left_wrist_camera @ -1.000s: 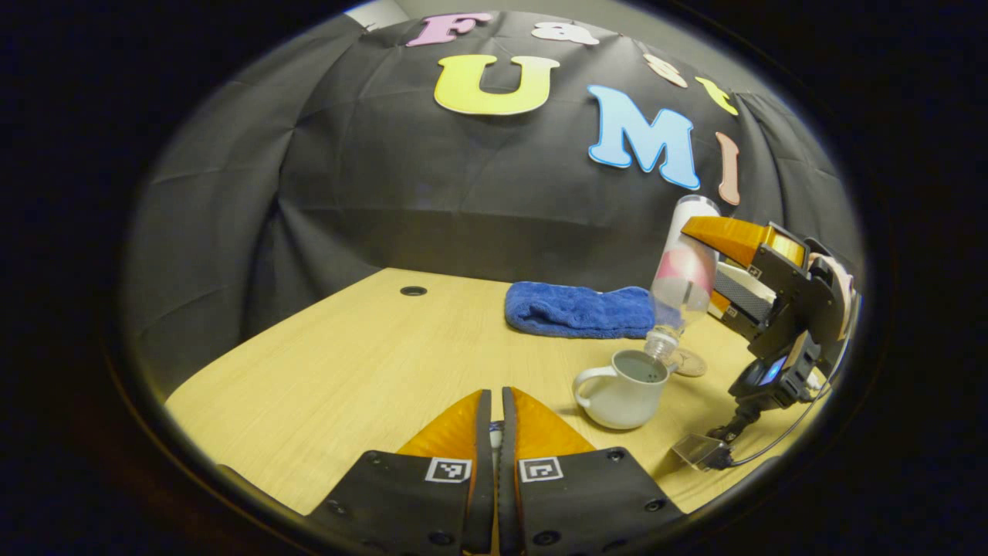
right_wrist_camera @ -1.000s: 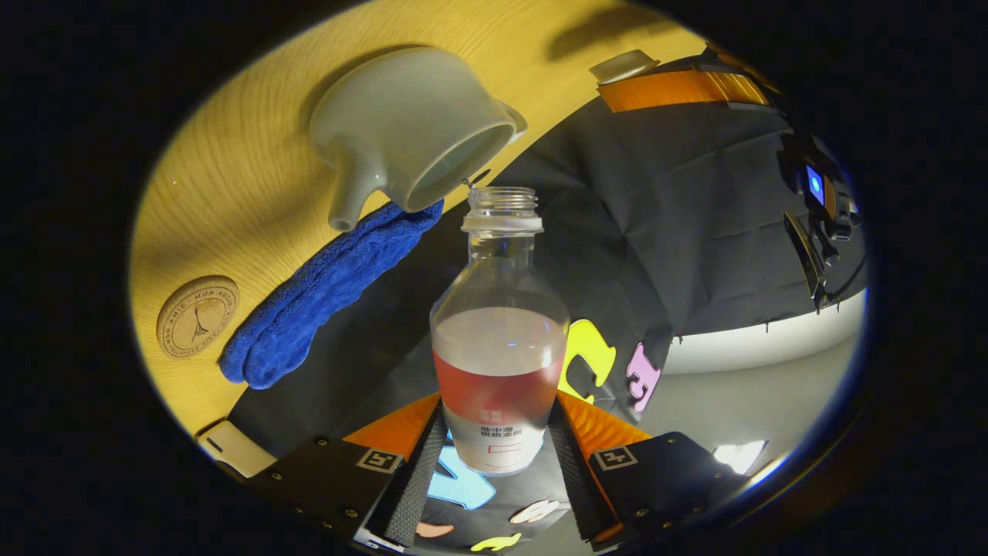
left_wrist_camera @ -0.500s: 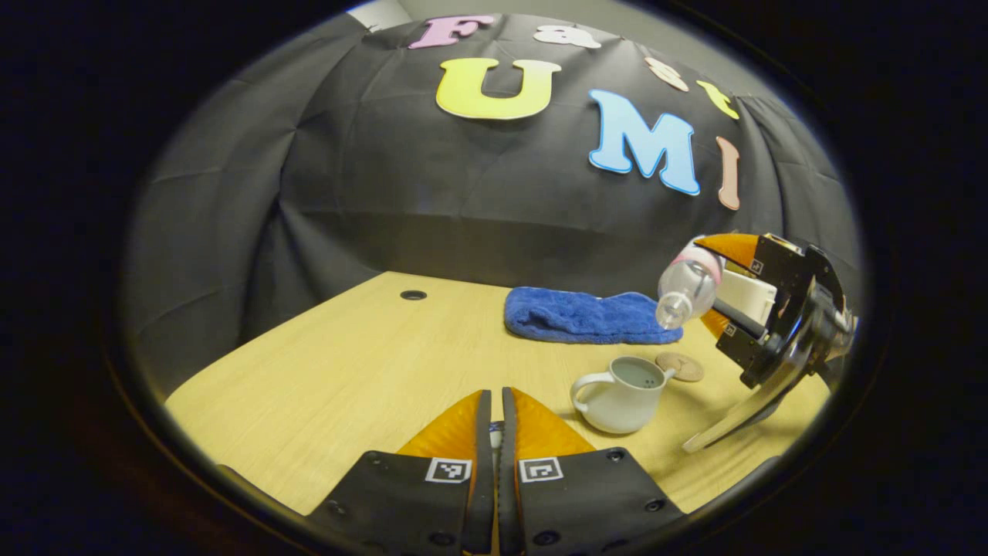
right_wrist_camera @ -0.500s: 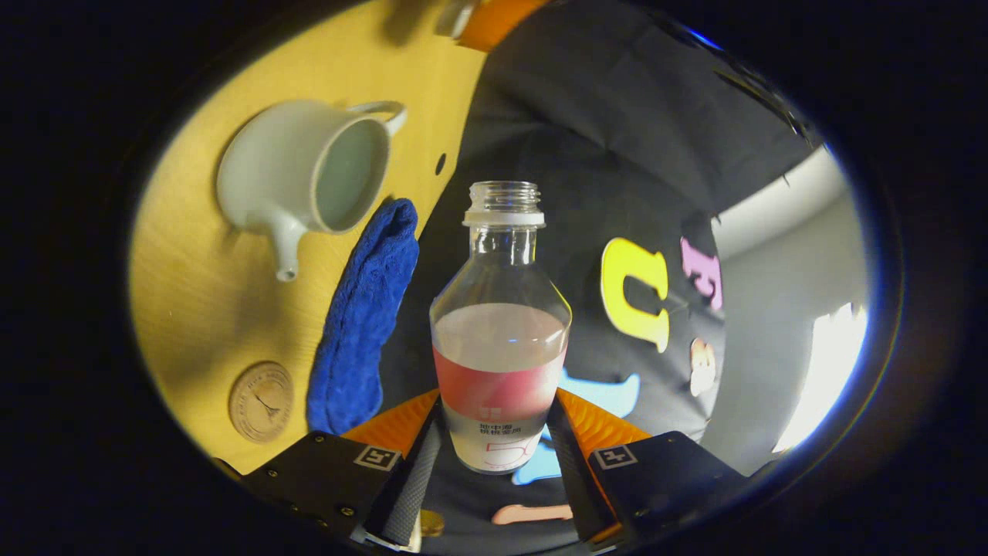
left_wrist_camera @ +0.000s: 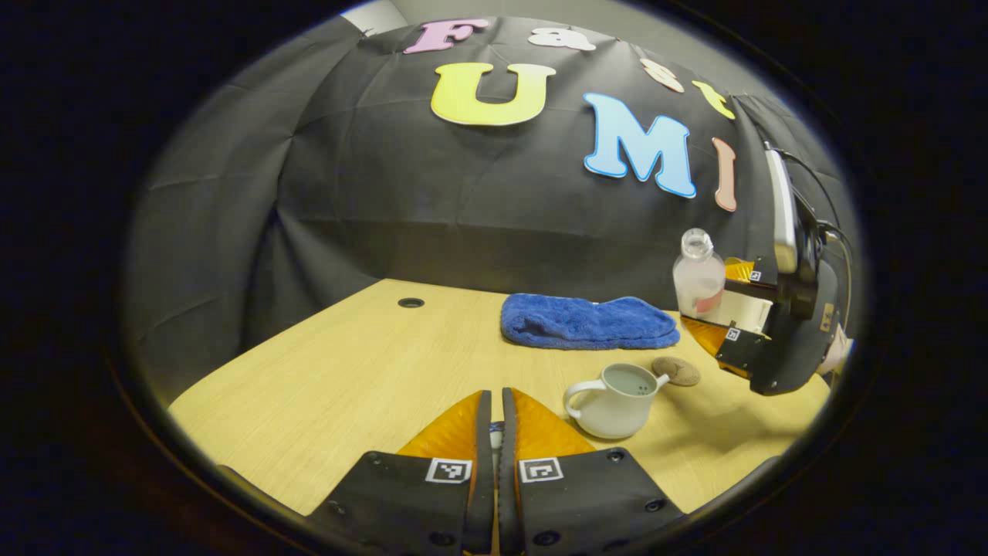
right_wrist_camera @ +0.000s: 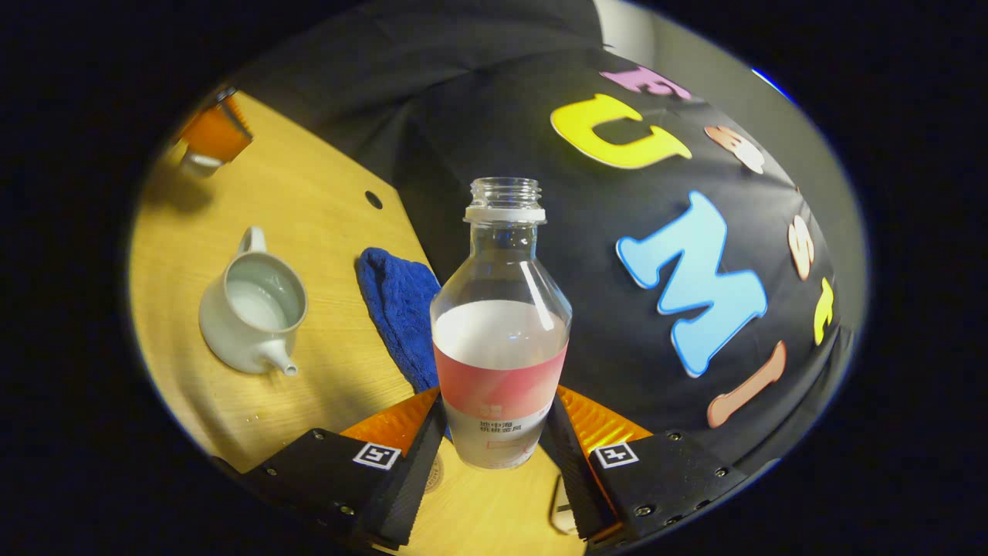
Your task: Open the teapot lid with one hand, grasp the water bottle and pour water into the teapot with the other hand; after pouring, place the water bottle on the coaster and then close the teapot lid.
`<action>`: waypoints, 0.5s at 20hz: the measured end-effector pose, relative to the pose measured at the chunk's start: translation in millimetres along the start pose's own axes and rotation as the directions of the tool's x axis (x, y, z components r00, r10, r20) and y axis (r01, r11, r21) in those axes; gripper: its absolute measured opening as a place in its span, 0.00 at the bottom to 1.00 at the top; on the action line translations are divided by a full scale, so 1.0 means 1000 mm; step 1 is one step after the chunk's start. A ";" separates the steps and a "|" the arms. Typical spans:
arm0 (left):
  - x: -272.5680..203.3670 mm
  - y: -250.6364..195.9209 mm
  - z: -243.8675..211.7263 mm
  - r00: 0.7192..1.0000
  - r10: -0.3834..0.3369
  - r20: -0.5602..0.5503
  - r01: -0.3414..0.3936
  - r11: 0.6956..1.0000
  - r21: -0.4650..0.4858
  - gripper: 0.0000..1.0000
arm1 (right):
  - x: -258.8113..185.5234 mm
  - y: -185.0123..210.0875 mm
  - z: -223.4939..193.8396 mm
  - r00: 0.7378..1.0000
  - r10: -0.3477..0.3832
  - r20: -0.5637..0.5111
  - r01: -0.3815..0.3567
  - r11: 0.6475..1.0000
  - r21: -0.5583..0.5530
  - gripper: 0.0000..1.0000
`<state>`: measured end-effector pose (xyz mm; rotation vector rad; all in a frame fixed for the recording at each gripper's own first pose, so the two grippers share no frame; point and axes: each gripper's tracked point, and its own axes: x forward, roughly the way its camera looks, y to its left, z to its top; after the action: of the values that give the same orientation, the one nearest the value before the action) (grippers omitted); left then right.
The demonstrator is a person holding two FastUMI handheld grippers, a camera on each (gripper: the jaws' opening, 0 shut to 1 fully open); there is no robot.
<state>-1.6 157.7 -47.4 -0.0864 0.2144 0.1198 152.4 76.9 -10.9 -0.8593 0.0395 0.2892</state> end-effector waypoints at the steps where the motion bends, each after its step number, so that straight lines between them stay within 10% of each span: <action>1: 0.000 -0.001 0.000 1.000 -0.001 0.000 0.001 1.000 0.001 0.09 | 0.003 -0.002 -0.003 1.000 0.018 -0.011 -0.017 0.996 0.086 0.76; 10: -0.001 -0.010 0.008 1.000 -0.016 0.017 0.016 1.000 0.006 0.09 | 0.017 -0.011 -0.033 0.990 0.128 -0.065 -0.068 0.818 0.571 0.76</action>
<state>0.4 148.5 -38.2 -0.0811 0.1969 0.1036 174.0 49.1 -27.2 -0.2713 0.2545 0.3086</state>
